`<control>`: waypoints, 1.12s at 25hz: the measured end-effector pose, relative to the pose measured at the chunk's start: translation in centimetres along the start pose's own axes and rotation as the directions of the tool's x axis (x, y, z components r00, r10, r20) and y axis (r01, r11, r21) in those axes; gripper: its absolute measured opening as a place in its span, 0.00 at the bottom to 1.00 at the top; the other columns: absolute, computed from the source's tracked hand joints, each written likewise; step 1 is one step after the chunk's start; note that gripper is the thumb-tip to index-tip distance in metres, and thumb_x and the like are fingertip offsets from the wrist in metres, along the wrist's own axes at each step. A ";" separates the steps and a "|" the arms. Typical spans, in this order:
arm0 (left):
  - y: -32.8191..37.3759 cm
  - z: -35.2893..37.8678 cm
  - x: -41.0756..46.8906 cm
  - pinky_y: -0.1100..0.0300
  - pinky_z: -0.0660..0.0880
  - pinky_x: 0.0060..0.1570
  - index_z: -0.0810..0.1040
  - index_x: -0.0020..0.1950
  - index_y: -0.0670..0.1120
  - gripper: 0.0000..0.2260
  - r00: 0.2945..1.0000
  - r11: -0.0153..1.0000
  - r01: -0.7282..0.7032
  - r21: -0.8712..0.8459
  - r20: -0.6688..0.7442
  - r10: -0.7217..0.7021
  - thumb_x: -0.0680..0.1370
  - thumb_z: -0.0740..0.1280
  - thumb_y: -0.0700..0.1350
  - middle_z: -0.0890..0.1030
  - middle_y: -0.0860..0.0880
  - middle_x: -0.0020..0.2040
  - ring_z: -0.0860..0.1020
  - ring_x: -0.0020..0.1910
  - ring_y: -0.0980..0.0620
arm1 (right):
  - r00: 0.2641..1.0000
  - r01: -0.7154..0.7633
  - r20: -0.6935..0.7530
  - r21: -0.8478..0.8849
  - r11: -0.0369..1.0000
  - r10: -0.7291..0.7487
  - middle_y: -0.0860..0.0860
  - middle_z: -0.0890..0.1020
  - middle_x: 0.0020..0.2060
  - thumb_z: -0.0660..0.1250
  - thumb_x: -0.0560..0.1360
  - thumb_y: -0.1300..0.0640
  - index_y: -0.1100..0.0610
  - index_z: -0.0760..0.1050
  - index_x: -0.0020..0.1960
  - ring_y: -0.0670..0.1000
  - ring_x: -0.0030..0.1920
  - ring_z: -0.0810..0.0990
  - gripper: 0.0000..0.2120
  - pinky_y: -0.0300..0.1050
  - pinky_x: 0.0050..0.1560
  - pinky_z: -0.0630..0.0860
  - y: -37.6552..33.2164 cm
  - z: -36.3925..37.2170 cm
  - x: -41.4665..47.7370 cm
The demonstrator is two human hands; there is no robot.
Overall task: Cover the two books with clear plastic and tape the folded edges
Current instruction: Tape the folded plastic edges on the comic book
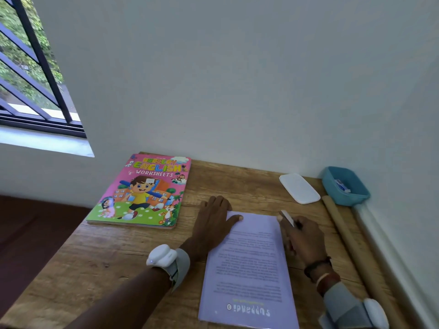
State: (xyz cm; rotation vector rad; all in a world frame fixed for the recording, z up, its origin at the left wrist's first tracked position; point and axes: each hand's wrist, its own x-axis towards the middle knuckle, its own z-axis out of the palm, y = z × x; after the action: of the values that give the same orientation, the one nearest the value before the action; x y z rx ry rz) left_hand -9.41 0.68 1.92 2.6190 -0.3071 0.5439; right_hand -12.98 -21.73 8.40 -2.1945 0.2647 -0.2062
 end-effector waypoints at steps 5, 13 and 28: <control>0.1 0.0 0.5 0.53 0.68 0.45 0.74 0.45 0.48 0.16 0.999 0.998 -0.001 0.068 -0.039 0.004 0.80 0.58 0.59 0.76 0.51 0.44 0.72 0.44 0.50 | 0.942 0.311 0.182 -0.166 0.936 -0.281 0.46 0.76 0.32 0.71 0.73 0.46 0.51 0.70 0.37 0.50 0.34 0.74 0.14 0.42 0.31 0.63 -3.3 3.9 2.6; 0.2 -0.3 0.4 0.51 0.71 0.39 0.72 0.45 0.46 0.09 0.988 0.991 -0.073 0.110 -0.126 0.087 0.80 0.53 0.44 0.75 0.48 0.41 0.73 0.39 0.47 | 0.866 0.479 0.327 -0.324 0.816 -0.378 0.46 0.77 0.32 0.70 0.70 0.38 0.51 0.72 0.36 0.48 0.34 0.74 0.17 0.43 0.30 0.62 -5.5 5.4 4.0; -0.1 0.2 0.7 0.50 0.68 0.36 0.73 0.40 0.46 0.10 0.991 0.971 0.032 0.237 -0.134 0.000 0.78 0.55 0.43 0.75 0.45 0.41 0.72 0.41 0.44 | 0.897 -0.022 0.442 0.080 0.997 -0.016 0.50 0.76 0.28 0.67 0.77 0.48 0.60 0.72 0.33 0.55 0.34 0.75 0.20 0.39 0.35 0.69 -8.9 9.4 7.9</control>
State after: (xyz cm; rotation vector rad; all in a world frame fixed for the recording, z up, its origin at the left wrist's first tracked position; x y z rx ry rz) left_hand -8.74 0.62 2.04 2.7939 -0.1870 0.7898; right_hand -2.10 -11.41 10.45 -2.0901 0.0019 0.2819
